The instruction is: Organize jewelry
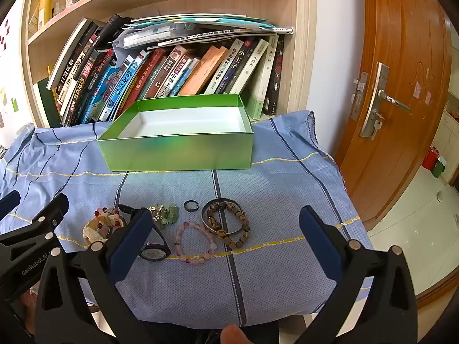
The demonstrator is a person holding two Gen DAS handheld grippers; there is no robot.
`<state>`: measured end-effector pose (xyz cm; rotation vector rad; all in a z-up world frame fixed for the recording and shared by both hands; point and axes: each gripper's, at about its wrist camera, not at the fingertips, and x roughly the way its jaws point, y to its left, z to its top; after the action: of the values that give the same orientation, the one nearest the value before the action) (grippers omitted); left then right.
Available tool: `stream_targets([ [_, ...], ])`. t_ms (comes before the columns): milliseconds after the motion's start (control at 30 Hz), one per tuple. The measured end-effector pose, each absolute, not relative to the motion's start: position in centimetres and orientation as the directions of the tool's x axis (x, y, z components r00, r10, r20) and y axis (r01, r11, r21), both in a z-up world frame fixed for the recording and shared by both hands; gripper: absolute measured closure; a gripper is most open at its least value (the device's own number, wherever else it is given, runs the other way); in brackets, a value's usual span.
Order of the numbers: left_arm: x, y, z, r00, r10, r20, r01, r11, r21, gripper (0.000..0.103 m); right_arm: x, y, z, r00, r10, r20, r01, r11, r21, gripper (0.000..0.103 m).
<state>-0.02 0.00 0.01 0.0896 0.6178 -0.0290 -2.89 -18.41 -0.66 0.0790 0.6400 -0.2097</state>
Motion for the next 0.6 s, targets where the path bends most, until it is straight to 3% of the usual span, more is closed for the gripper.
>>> stream_targets([
  [600,0.01,-0.01,0.0,0.815,-0.001,-0.58,0.055,0.996,0.076,0.004,-3.04,-18.43,-0.65,0.784,-0.17,-0.597,0.219,0.976,0.01,0.003],
])
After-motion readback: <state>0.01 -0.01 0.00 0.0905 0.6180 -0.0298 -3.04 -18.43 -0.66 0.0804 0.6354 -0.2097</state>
